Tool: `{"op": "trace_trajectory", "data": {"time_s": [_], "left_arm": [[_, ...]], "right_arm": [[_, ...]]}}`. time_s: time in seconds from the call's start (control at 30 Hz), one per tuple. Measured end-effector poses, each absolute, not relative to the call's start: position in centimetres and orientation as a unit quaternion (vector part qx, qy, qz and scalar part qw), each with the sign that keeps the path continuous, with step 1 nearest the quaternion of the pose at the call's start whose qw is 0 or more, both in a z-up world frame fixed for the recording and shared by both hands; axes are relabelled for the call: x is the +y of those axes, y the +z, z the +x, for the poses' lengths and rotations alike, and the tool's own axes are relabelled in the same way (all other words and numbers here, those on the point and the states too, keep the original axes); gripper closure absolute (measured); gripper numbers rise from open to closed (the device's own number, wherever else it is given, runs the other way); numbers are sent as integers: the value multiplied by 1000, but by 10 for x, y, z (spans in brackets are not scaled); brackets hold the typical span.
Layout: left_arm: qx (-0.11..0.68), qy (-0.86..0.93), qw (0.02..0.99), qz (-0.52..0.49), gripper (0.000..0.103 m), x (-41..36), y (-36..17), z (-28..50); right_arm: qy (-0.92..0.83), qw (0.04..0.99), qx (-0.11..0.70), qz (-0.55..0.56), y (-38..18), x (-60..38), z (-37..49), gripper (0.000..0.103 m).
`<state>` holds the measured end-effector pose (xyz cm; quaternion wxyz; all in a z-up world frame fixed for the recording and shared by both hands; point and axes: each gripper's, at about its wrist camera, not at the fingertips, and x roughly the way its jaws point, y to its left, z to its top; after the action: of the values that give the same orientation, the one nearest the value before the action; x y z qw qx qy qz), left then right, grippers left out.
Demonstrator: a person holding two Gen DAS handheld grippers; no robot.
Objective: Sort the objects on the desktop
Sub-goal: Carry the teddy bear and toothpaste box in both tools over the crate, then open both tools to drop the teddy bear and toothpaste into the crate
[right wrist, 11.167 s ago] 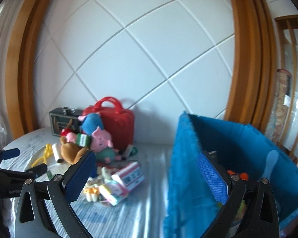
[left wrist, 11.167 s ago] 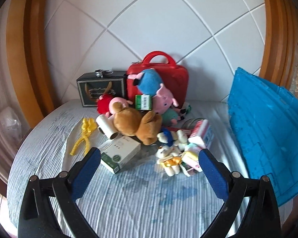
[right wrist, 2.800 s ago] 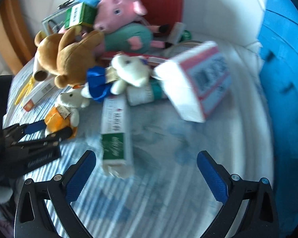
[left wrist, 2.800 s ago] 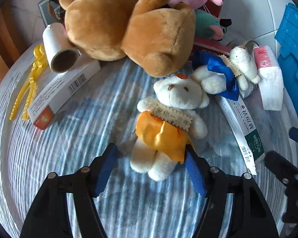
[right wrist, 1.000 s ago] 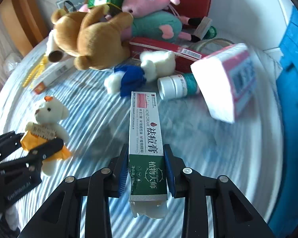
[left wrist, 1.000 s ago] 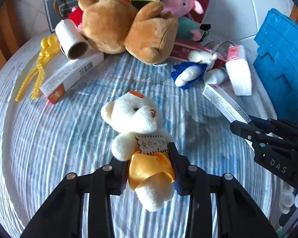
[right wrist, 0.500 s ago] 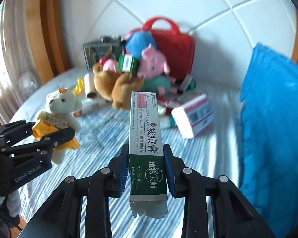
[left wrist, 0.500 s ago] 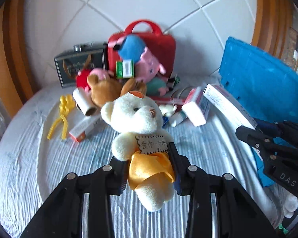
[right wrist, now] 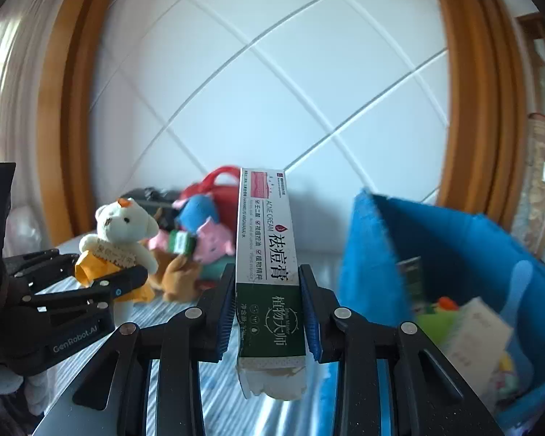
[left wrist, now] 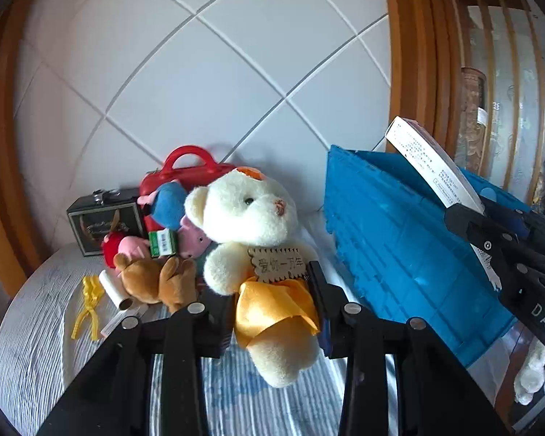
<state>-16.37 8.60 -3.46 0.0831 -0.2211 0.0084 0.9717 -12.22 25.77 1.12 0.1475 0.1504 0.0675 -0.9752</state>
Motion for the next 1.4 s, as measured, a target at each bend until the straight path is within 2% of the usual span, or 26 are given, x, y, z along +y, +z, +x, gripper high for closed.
{"op": "trace_trajectory", "data": {"time_s": [0.33,0.77,0.97,1.3,1.37,1.4], "left_arm": [[52,966,180,-179,68,205,2,-165],[91,940,252,-213,68,367,1,-181],[102,927,271,-237,68,403,-2,-191],[108,918,286,-251,68,420,-8,-199],[110,919,285,-252,63,420,-8,-199],[110,919,282,-252,53,420,-8,-198]], "right_arm": [[-992,-11,43,116,28,371,-113,71],[-981,-111,43,150,20,485,-145,71],[-974,-133,37,179,14,513,-156,71],[-967,-145,29,205,2,528,-165,71],[-967,-146,28,208,2,531,-166,71],[-967,-146,27,206,2,531,-164,70]]}}
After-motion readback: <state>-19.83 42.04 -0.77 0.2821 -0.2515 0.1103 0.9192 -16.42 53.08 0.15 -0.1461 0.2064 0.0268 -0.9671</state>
